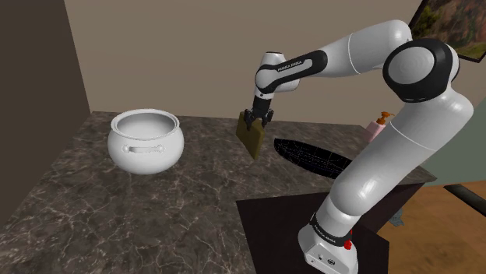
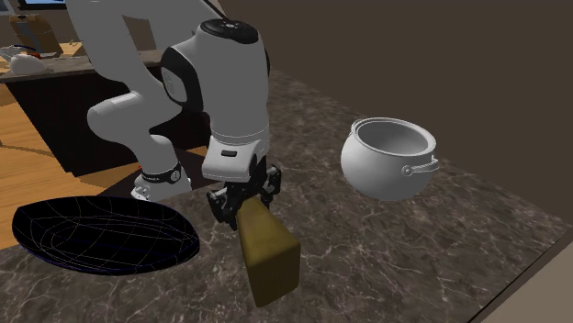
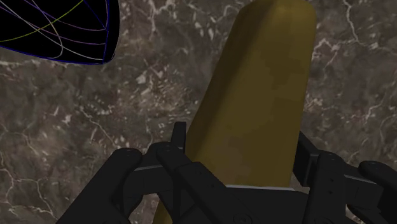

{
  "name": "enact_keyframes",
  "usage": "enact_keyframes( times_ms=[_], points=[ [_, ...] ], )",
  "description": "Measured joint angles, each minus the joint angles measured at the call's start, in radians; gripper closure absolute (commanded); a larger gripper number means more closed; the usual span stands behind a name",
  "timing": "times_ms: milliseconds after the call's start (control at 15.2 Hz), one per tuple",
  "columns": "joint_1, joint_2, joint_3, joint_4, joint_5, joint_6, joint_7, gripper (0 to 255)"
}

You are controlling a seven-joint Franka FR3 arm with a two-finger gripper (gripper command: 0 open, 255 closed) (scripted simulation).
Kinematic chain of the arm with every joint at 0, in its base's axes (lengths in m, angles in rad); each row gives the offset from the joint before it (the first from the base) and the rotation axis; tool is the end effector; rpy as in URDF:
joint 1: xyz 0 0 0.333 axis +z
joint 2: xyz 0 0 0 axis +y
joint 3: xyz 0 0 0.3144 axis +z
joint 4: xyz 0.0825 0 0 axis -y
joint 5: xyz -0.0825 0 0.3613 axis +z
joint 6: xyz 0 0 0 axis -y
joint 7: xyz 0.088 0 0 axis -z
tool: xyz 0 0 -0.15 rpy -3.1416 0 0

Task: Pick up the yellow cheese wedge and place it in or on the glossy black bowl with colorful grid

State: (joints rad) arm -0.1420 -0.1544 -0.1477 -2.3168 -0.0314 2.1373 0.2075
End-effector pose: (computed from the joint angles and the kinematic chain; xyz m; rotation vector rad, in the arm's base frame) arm 0.4433 -0.1348 0.3704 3.0495 -0.7430 -0.0419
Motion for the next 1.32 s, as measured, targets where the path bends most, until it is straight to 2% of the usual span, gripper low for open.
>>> enact_keyframes(
  times_ms=[660,1320],
  points=[
    [0.000,-0.002,0.001,0.003,0.000,-0.007,0.001,255],
    [0.001,-0.054,0.005,0.083,-0.005,-0.140,0.006,255]
  ],
)
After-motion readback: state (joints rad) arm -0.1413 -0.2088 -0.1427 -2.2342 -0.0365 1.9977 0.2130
